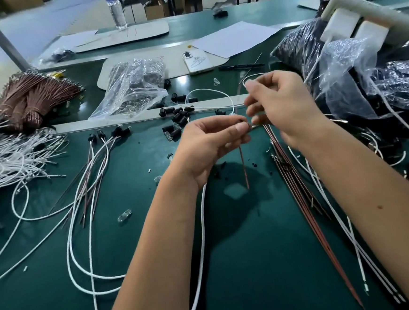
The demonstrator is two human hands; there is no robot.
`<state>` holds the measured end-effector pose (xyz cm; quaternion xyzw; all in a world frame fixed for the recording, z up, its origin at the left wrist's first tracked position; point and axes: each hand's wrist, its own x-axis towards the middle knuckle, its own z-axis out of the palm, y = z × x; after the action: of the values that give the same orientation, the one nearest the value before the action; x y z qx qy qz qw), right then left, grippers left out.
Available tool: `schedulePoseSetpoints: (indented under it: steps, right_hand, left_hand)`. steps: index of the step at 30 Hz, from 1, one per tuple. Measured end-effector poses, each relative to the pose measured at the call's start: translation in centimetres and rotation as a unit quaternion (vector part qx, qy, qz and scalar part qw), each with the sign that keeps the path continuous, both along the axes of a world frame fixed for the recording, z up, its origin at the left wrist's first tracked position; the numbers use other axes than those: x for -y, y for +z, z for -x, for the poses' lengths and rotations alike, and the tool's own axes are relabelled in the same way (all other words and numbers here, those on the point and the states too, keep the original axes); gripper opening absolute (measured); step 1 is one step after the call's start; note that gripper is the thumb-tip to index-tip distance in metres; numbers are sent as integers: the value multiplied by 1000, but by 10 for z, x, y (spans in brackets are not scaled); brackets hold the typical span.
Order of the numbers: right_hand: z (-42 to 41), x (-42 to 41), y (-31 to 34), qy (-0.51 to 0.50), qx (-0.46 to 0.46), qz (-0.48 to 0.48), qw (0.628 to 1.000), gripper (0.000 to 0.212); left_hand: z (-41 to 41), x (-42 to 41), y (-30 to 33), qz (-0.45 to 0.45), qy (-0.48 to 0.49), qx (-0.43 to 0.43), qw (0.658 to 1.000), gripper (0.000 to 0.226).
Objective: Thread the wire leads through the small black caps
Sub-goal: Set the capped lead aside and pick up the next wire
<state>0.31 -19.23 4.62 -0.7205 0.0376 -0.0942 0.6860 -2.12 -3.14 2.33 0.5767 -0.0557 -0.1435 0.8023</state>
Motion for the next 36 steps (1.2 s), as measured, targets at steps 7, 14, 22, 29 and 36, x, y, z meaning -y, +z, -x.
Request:
schedulePoseSetpoints:
  steps: [7, 14, 22, 29, 36]
  right_hand:
    - [33, 14, -28, 248, -71, 58, 964, 9]
    - [36, 8, -40, 144, -13, 26, 989, 22]
    - [38, 11, -38, 215, -51, -6, 975, 12]
    - [37, 12, -39, 253, -58, -42, 965, 13]
    - [34, 16, -41, 272, -75, -53, 958, 32]
  left_hand:
    - [-6, 1, -4, -2, 95, -26, 995, 6]
    - [-4, 9, -8, 24, 68, -37, 997, 5]
    - [-4, 9, -9, 57, 55, -34, 996, 22]
    - [-5, 10, -10, 70, 36, -19, 997, 23]
    - [-3, 9, -9, 48, 39, 13, 998, 28]
